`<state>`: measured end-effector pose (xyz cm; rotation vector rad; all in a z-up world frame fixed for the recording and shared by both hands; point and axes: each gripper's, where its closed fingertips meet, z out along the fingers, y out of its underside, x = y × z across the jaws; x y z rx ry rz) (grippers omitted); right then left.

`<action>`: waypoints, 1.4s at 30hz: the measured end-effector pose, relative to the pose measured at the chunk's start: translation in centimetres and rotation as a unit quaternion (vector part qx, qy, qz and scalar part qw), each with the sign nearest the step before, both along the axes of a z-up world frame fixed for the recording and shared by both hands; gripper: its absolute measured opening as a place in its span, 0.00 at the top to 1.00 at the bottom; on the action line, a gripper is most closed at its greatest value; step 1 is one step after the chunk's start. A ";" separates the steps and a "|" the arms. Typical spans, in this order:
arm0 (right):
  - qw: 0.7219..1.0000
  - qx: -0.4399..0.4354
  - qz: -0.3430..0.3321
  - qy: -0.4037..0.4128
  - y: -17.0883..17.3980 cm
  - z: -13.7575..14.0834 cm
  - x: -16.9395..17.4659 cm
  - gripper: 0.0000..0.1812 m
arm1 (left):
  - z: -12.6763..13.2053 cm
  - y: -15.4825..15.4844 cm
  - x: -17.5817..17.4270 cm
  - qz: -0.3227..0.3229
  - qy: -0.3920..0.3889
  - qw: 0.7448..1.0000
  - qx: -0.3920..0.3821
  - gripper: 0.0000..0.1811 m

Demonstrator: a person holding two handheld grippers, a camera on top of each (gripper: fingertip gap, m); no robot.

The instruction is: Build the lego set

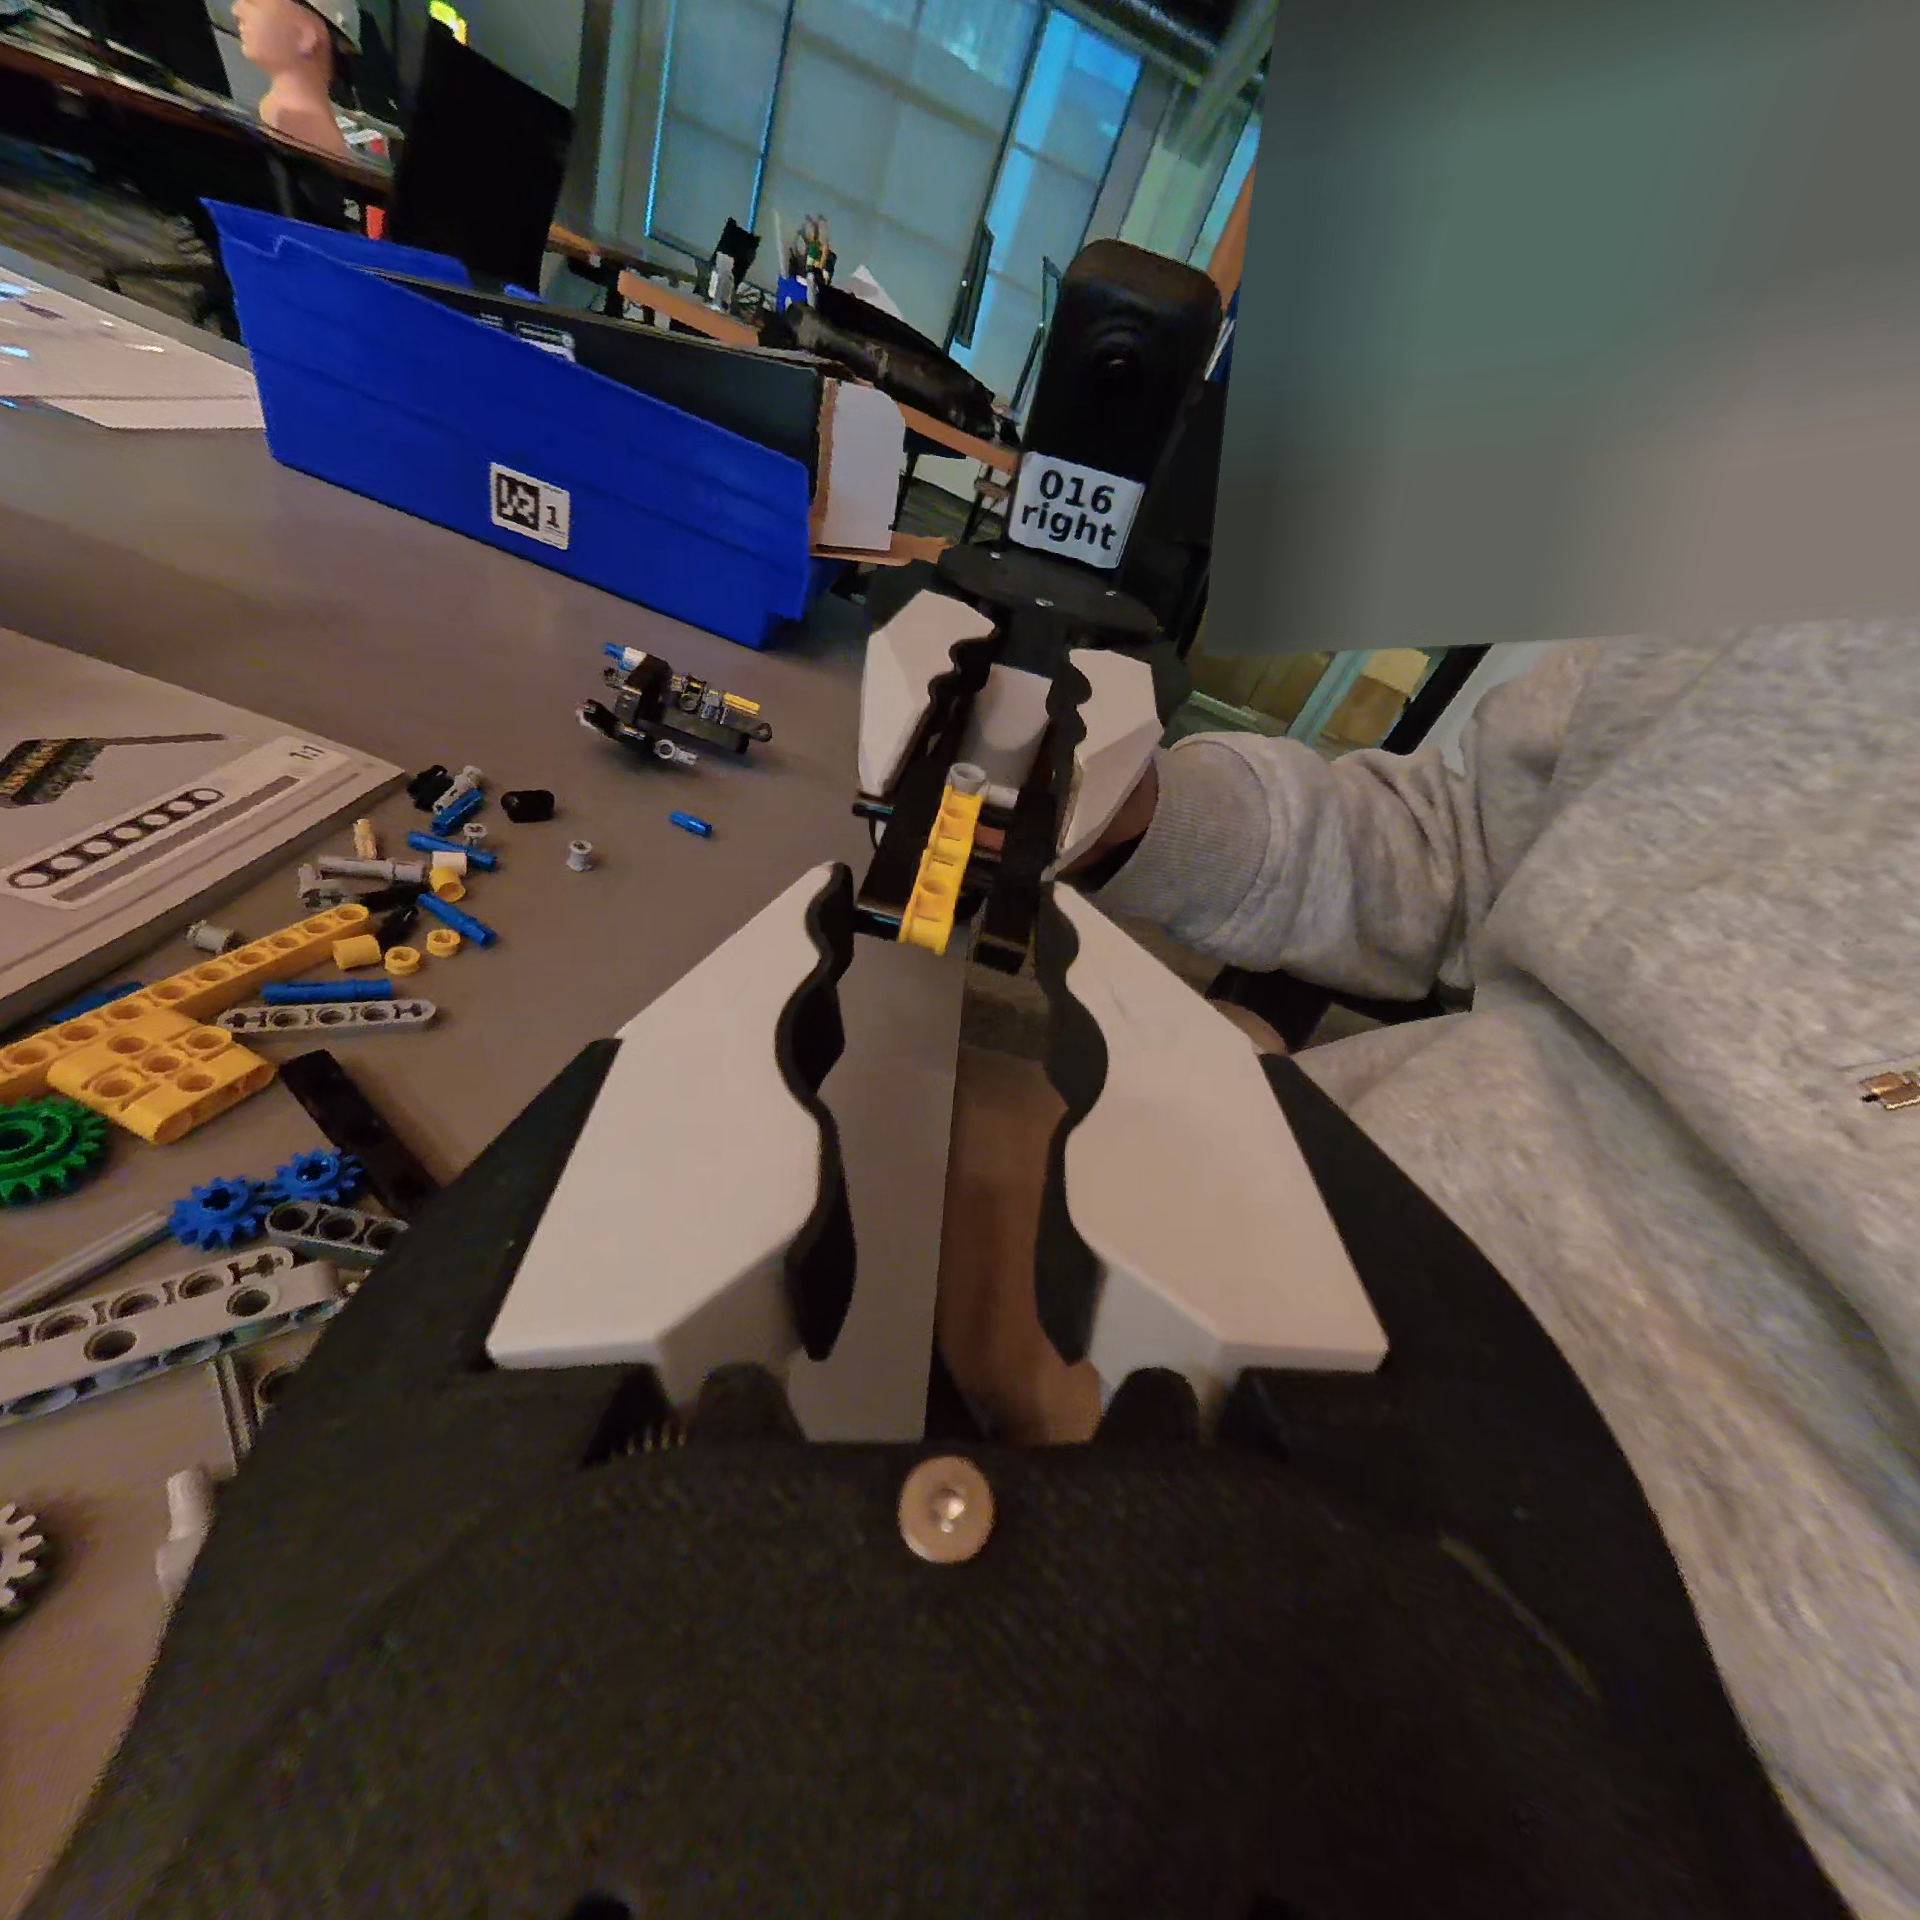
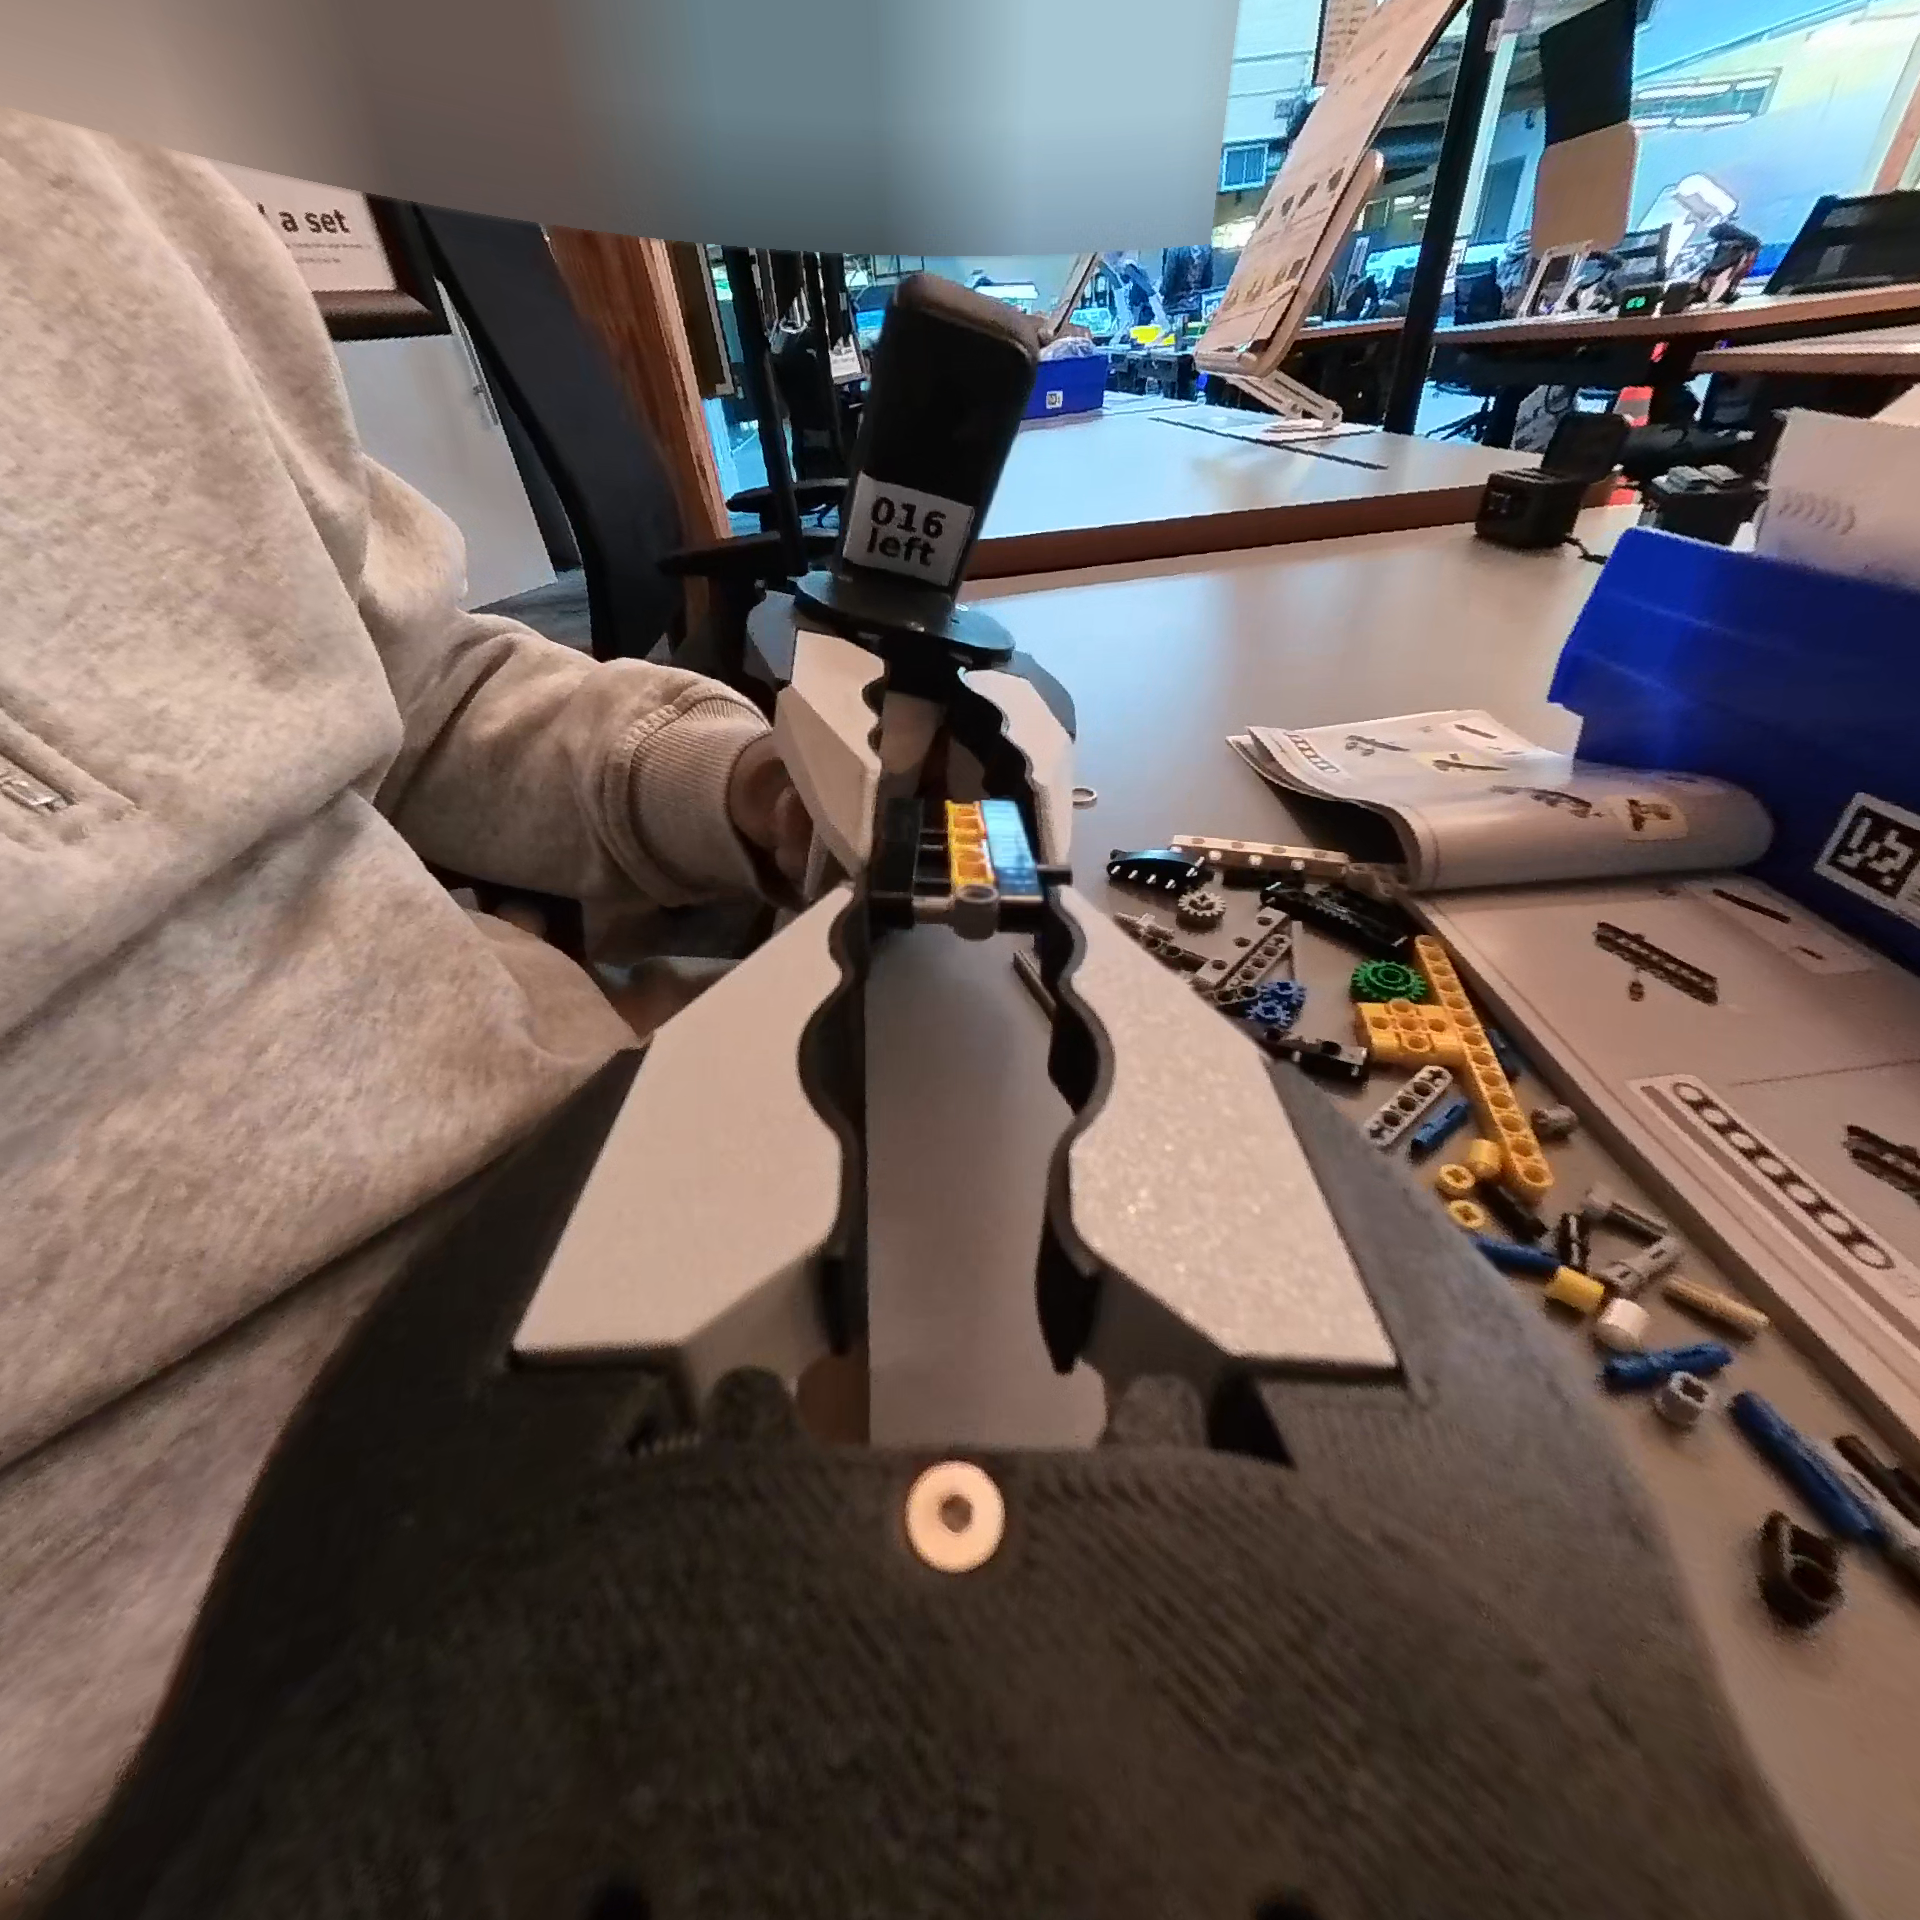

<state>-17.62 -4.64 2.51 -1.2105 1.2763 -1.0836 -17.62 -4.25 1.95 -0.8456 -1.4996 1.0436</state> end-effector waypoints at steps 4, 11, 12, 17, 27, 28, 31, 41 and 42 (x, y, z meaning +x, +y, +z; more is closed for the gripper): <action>1.000 0.010 0.001 0.008 0.0 -0.2 -0.1 0.83 | 0.0 0.0 -0.1 -0.001 -0.002 1.000 -0.002 0.82; 1.000 0.014 0.000 0.016 0.1 -0.4 -0.3 0.83 | -0.2 0.1 -0.2 -0.006 -0.004 1.000 0.002 0.83; 1.000 0.014 0.000 0.018 0.1 -0.4 -0.3 0.83 | -0.2 0.1 -0.2 -0.006 -0.005 1.000 0.002 0.83; 1.000 0.013 0.000 0.027 0.2 -0.6 -0.4 0.83 | -0.3 0.1 -0.2 -0.006 -0.008 1.000 0.001 0.83; 0.999 0.003 0.001 0.044 0.4 -1.0 -0.6 0.83 | -0.5 0.3 -0.3 -0.014 -0.018 1.000 0.006 0.83; 0.999 0.003 0.001 0.045 0.4 -1.0 -0.6 0.83 | -0.6 0.3 -0.3 -0.015 -0.018 1.000 0.006 0.83; 0.999 0.002 0.002 0.051 0.4 -1.2 -0.7 0.83 | -0.6 0.3 -0.3 -0.017 -0.020 1.000 0.007 0.83; 0.998 -0.001 0.001 0.058 0.4 -1.4 -0.7 0.87 | -0.7 0.3 -0.3 -0.017 -0.024 0.999 0.013 0.86; 0.998 -0.001 -0.001 0.056 0.4 -1.3 -0.7 0.88 | -0.7 0.3 -0.3 -0.017 -0.022 1.000 0.014 0.86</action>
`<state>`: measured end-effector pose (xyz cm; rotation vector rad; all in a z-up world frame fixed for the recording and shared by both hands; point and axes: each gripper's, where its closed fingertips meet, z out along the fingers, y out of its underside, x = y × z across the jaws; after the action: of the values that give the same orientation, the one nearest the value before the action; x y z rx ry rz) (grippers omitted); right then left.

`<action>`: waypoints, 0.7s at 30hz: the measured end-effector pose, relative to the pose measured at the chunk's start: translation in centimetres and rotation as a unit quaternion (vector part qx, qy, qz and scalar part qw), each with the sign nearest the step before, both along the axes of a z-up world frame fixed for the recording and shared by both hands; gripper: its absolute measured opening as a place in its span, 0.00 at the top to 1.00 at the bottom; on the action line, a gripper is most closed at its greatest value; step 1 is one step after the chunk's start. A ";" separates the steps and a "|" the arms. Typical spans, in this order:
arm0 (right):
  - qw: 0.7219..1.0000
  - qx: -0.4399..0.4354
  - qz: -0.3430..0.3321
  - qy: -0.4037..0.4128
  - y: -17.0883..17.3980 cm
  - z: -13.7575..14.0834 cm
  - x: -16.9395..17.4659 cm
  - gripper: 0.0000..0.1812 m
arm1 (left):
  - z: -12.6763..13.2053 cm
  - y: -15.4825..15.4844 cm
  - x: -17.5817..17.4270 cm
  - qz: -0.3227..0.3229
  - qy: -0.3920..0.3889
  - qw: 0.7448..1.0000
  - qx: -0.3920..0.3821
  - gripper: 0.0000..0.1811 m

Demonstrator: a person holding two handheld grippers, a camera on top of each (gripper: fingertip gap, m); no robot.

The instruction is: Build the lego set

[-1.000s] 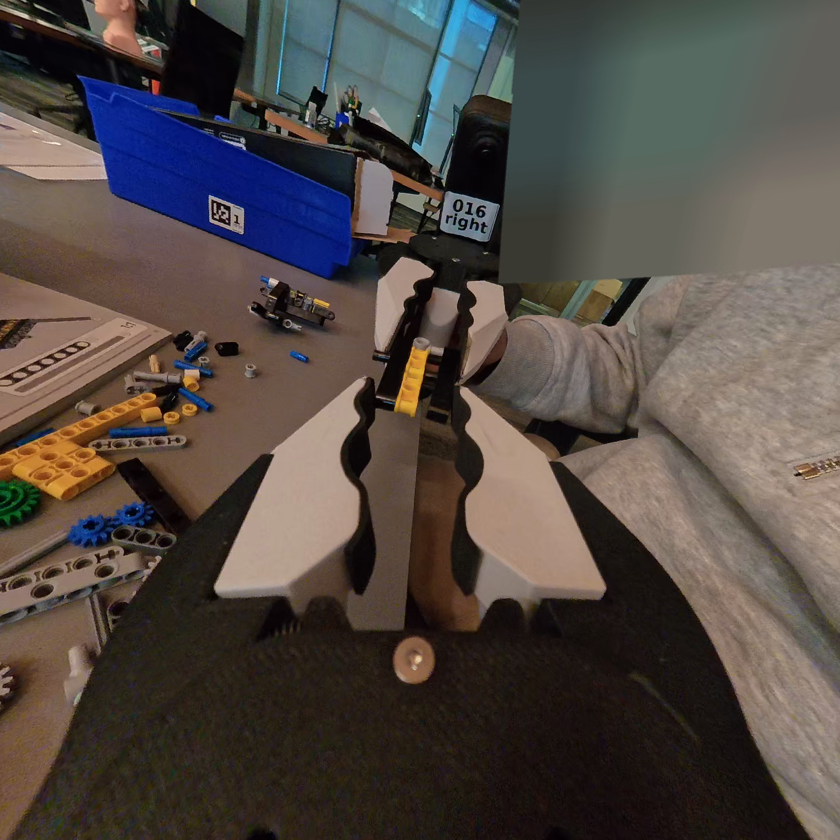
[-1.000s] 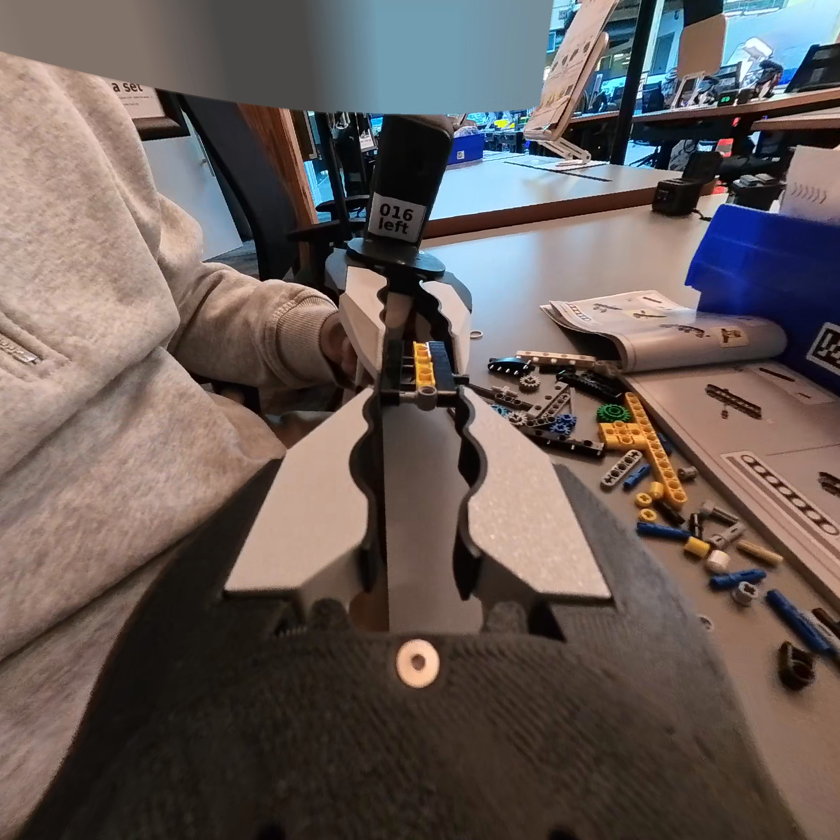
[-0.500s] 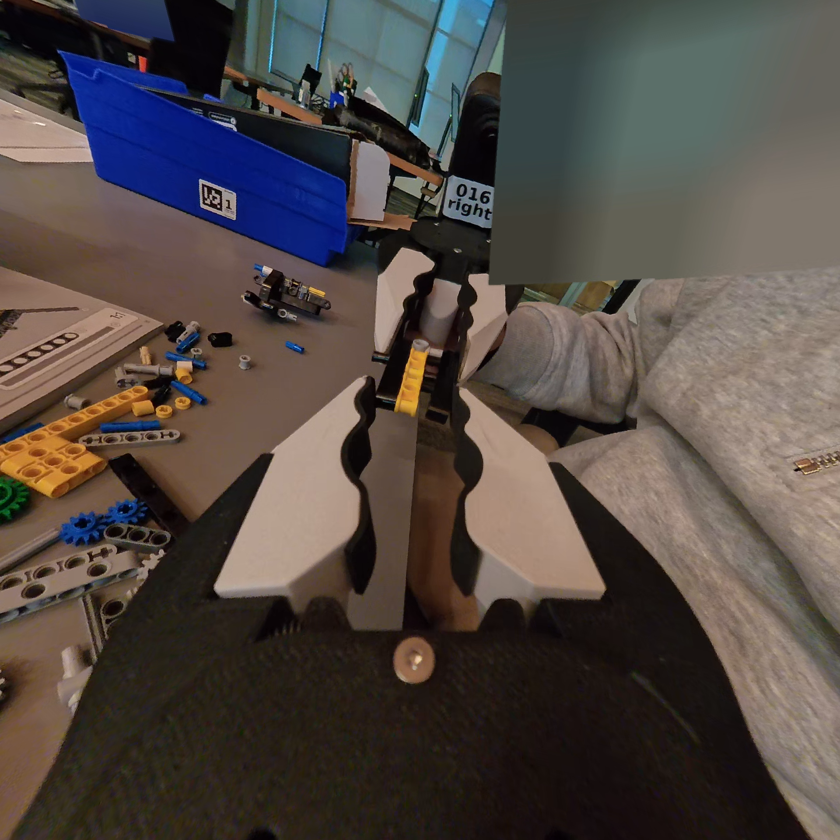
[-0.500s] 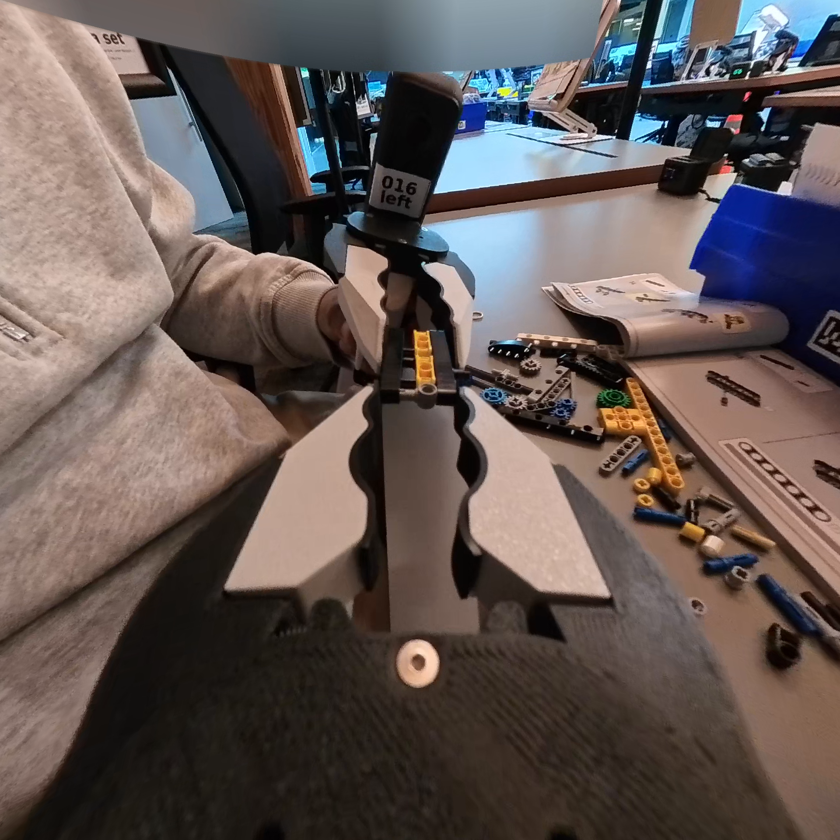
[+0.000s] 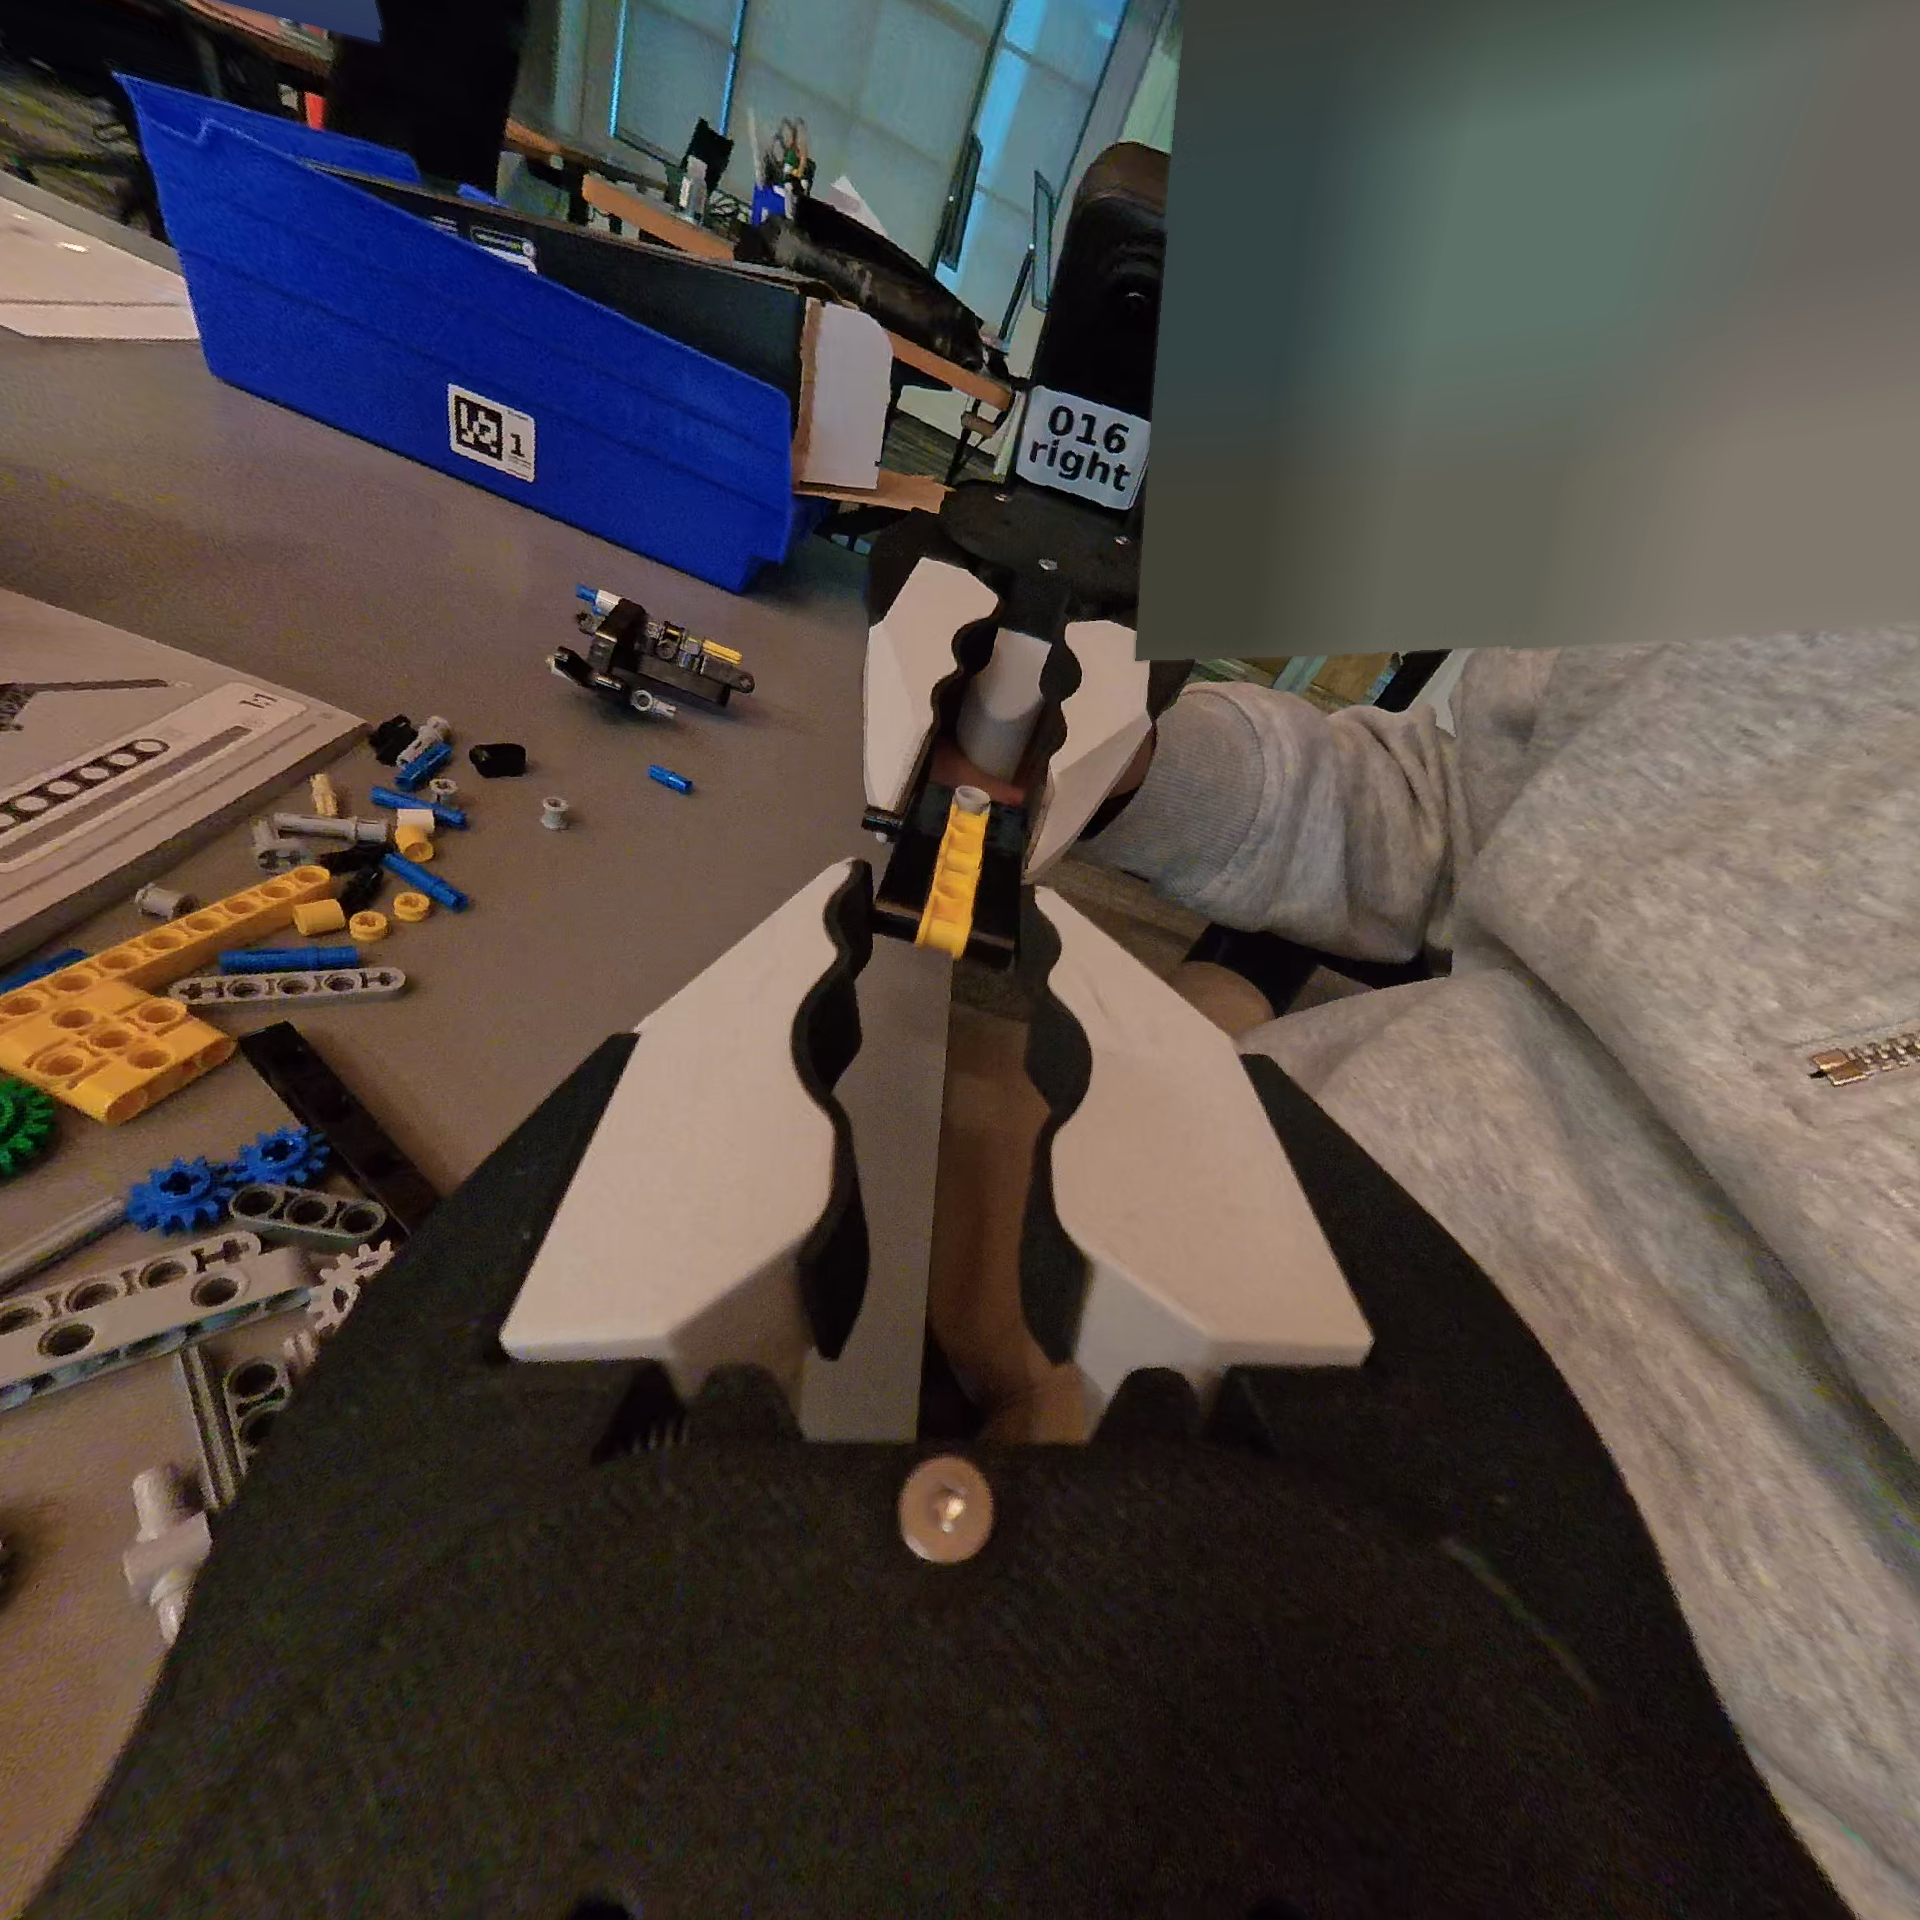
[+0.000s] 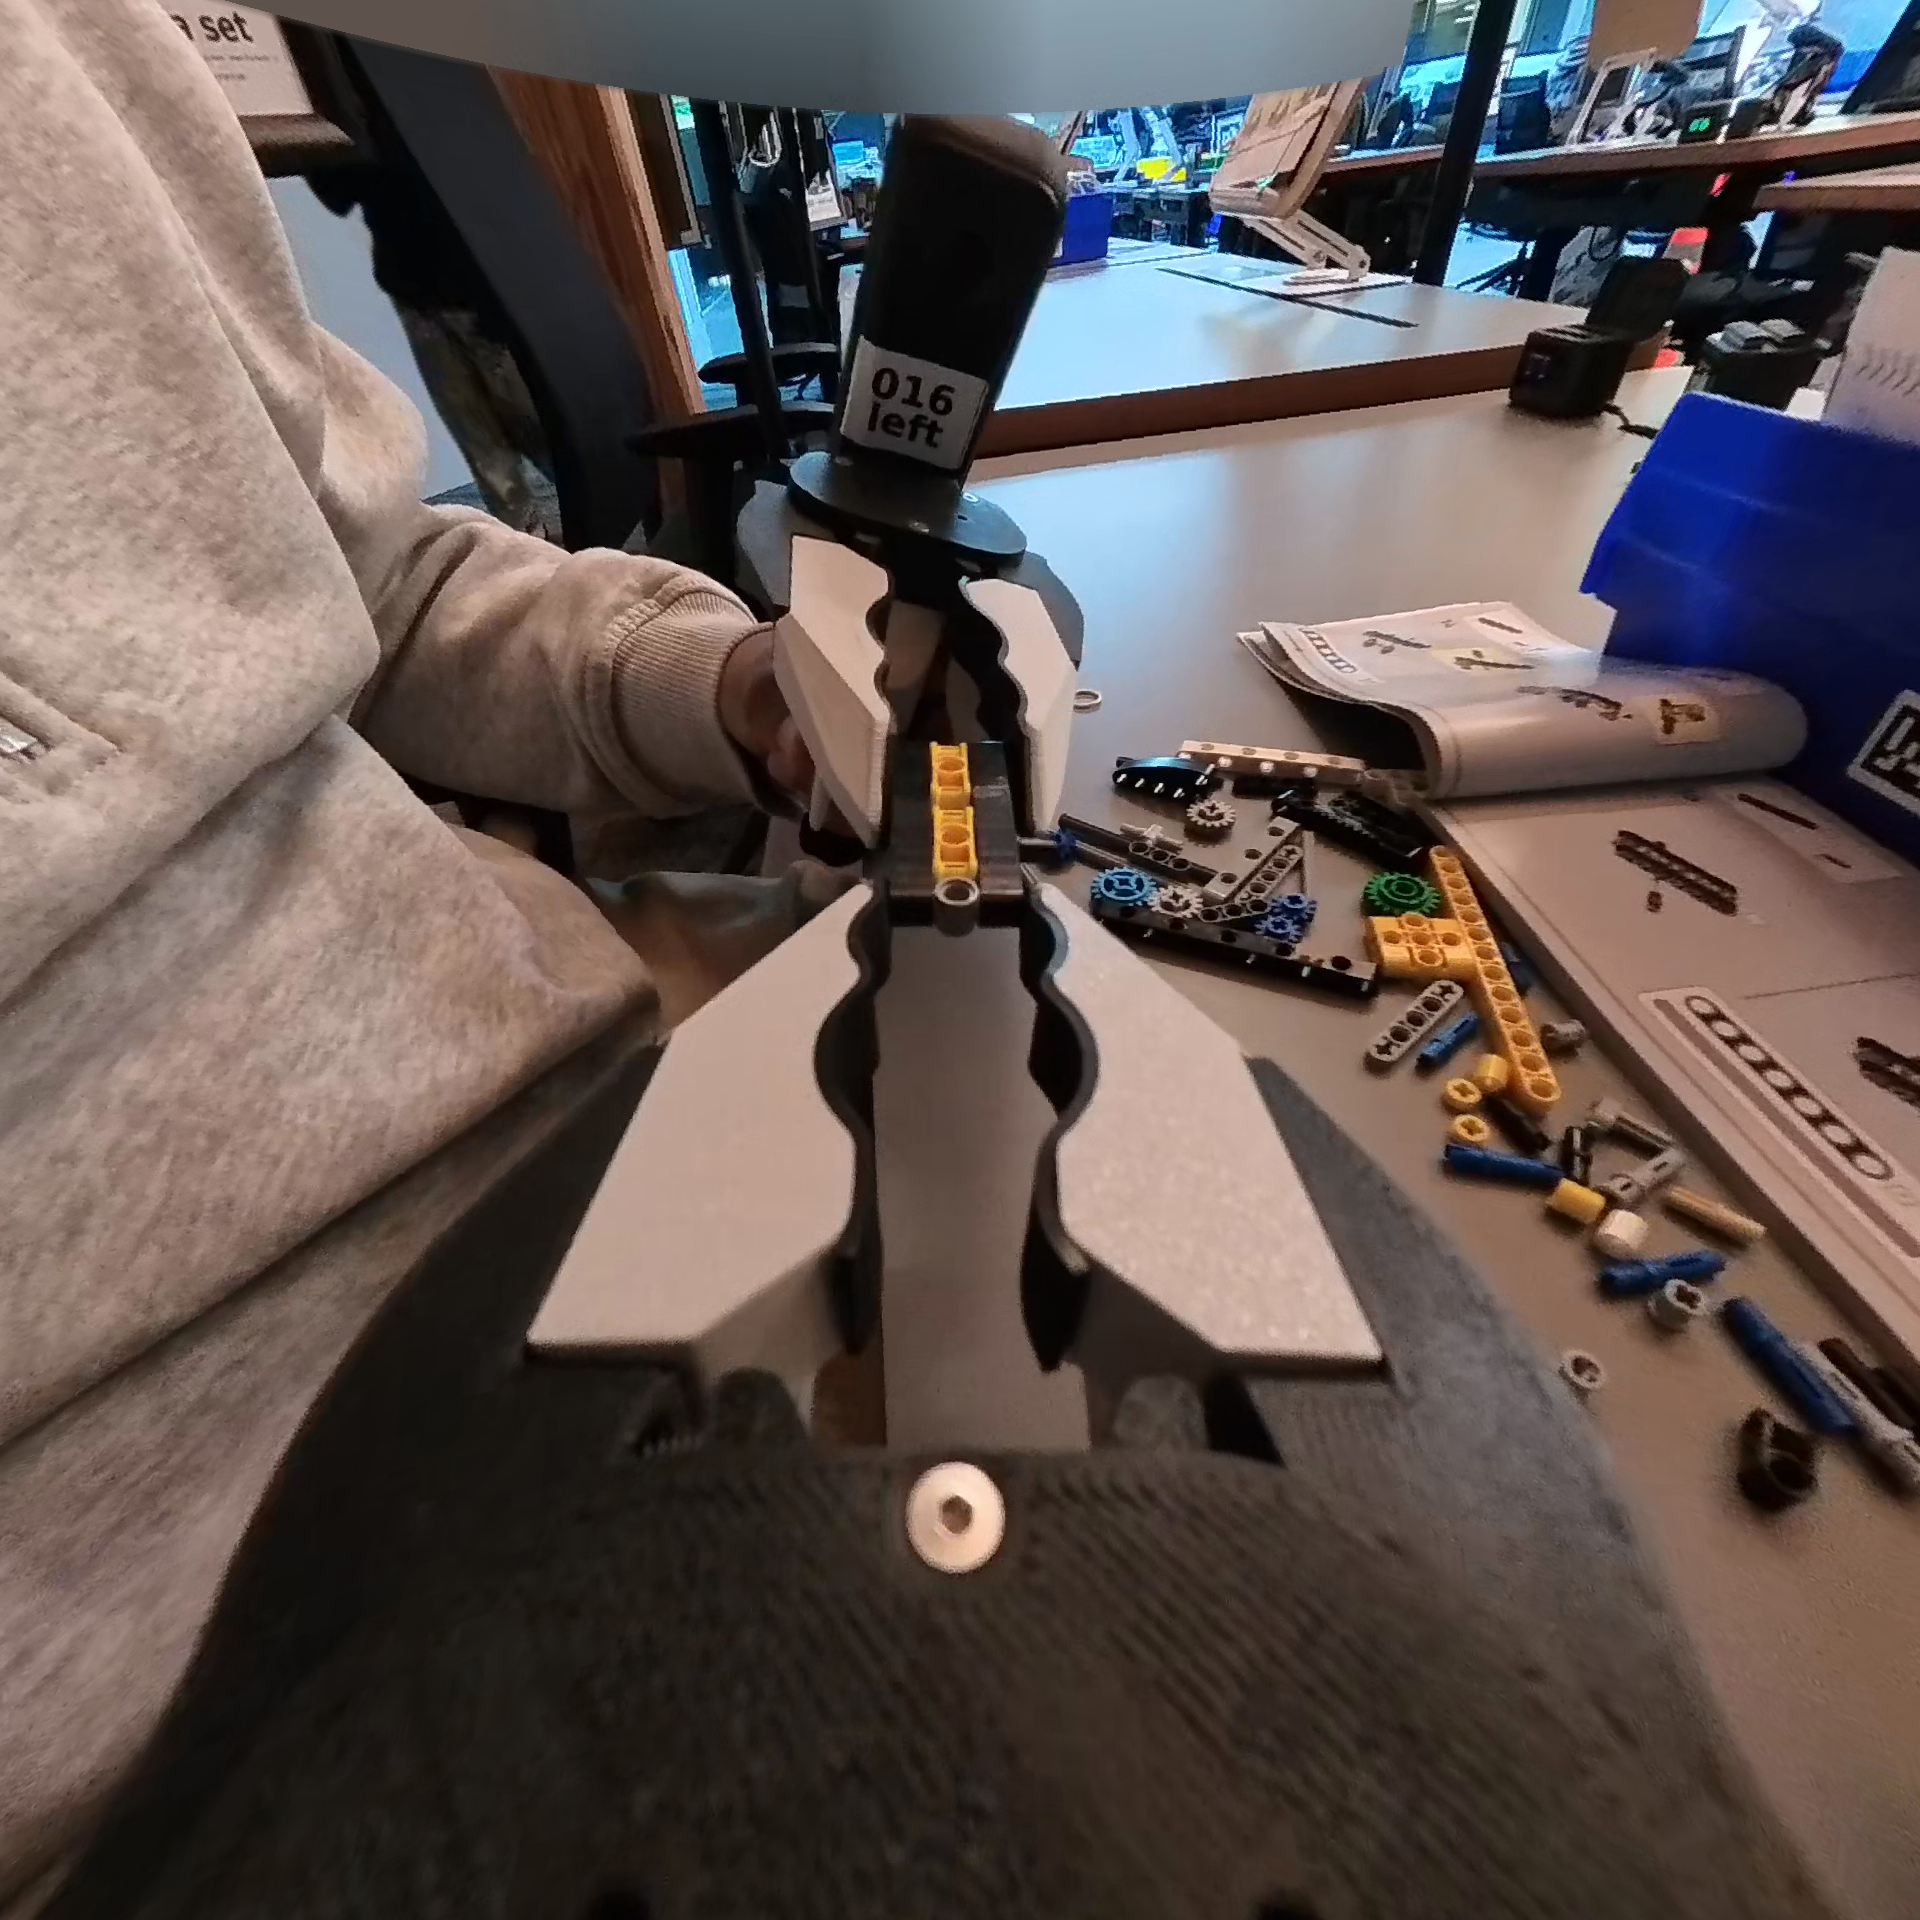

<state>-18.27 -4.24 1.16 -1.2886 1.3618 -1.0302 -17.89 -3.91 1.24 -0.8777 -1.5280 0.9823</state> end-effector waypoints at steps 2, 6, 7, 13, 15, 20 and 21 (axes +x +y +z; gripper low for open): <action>1.000 -0.003 -0.003 -0.002 0.0 0.1 0.0 0.87 | 0.0 0.0 0.0 0.000 0.000 1.000 0.002 0.86; 1.000 -0.013 -0.008 -0.004 0.0 0.1 -0.1 0.87 | 0.1 -0.1 0.1 0.000 0.005 1.000 0.004 0.85; 1.000 -0.013 -0.010 -0.005 -0.1 0.1 -0.1 0.87 | 0.1 -0.1 0.2 0.001 0.006 1.000 0.006 0.85; 1.000 -0.009 -0.005 -0.008 0.0 0.2 -0.1 0.87 | 0.2 0.0 0.4 -0.002 0.008 1.000 0.006 0.86; 1.000 -0.004 -0.001 -0.009 0.0 0.2 -0.2 0.87 | 0.2 0.1 0.4 -0.004 0.008 1.000 0.002 0.86; 1.000 0.010 -0.003 -0.013 -0.2 0.3 -0.2 0.87 | 0.1 0.0 0.3 -0.006 0.009 1.000 0.015 0.86; 1.000 0.013 -0.004 -0.014 -0.3 0.4 -0.3 0.87 | 0.1 -0.1 0.4 -0.007 0.011 1.000 0.022 0.86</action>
<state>-18.53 -4.55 1.51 -1.2464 1.3557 -1.0292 -17.54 -4.00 1.35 -0.8444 -1.5176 0.9413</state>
